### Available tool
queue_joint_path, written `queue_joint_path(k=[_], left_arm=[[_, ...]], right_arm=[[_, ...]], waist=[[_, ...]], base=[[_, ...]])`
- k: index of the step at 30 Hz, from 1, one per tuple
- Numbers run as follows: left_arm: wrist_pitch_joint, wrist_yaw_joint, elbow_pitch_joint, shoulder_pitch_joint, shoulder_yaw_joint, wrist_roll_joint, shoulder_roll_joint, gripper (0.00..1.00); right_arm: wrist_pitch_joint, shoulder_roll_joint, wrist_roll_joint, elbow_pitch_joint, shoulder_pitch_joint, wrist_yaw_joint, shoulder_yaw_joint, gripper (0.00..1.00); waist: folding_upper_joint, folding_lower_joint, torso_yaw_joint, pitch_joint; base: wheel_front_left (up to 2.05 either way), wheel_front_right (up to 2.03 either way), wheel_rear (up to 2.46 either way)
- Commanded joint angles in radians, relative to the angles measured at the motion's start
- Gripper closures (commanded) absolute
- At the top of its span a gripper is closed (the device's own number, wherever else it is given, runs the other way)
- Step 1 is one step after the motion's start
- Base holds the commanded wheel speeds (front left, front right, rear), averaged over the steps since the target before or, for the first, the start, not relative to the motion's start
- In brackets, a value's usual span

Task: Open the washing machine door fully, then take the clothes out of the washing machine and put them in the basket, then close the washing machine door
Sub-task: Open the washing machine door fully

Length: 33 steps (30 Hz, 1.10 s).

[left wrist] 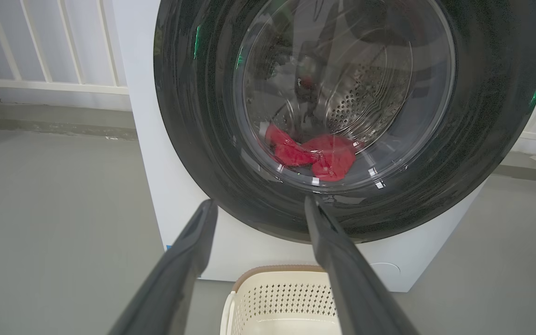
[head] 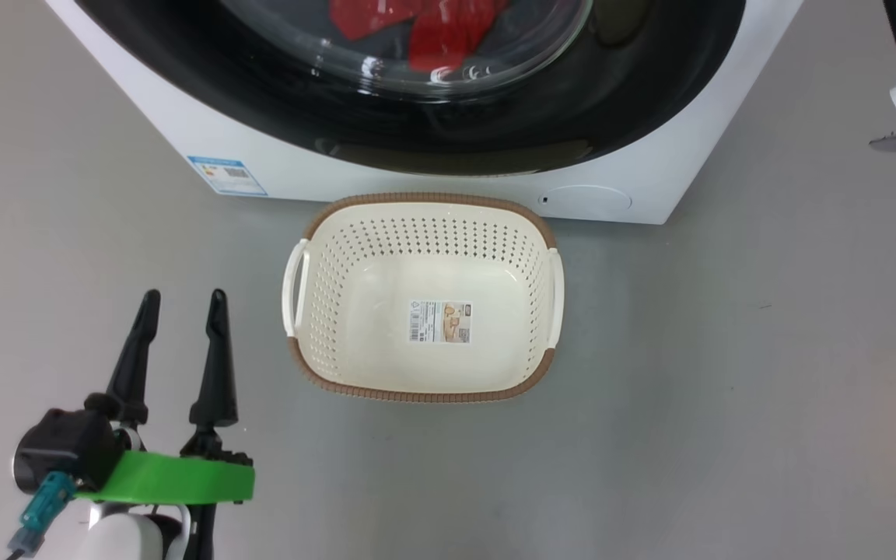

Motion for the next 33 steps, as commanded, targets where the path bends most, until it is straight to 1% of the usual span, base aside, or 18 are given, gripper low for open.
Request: queue_joint_path(k=[1, 4, 8, 14, 18, 23, 33], left_arm=[[-0.009, 0.009, -0.029, -0.028, 0.029, -0.007, 0.019, 0.0], [-0.009, 0.011, -0.029, -0.035, 0.024, -0.012, 0.019, 0.0], [-0.009, 0.011, -0.028, -0.046, 0.019, -0.017, 0.019, 0.0], [-0.009, 0.013, -0.025, -0.057, 0.014, -0.028, 0.019, 0.0], [-0.009, 0.015, -0.024, -0.066, 0.01, -0.038, 0.019, 0.0], [-0.009, 0.019, -0.021, -0.081, 0.001, -0.052, 0.019, 0.0], [-0.009, 0.023, -0.014, -0.087, -0.005, -0.066, 0.019, 0.0]], right_arm=[[0.023, -0.007, 0.022, -0.022, -0.024, 0.002, 0.013, 1.0], [0.091, -0.011, 0.081, -0.039, -0.055, 0.002, 0.021, 1.0], [0.16, -0.031, 0.103, -0.031, -0.096, 0.002, 0.047, 1.0], [0.209, -0.034, 0.113, -0.003, -0.151, 0.002, 0.071, 1.0], [0.266, -0.035, 0.114, 0.041, -0.196, 0.002, 0.1, 1.0], [0.312, -0.025, 0.128, 0.083, -0.255, 0.002, 0.112, 1.0], [0.384, -0.011, 0.156, 0.132, -0.298, 0.002, 0.129, 1.0]], waist=[[0.0, 0.0, 0.011, 0.013], [0.0, 0.0, 0.019, 0.031], [0.0, 0.0, 0.031, 0.053], [0.0, 0.0, 0.043, 0.075], [0.0, 0.0, 0.053, 0.094], [0.0, 0.0, 0.069, 0.114], [0.0, 0.0, 0.087, 0.118]], base=[[0.0, 0.0, 0.0], [0.0, 0.0, 0.0], [0.0, 0.0, 0.0], [0.0, 0.0, 0.0], [0.0, 0.0, 0.0], [0.0, 0.0, 0.0], [0.0, 0.0, 0.0]])
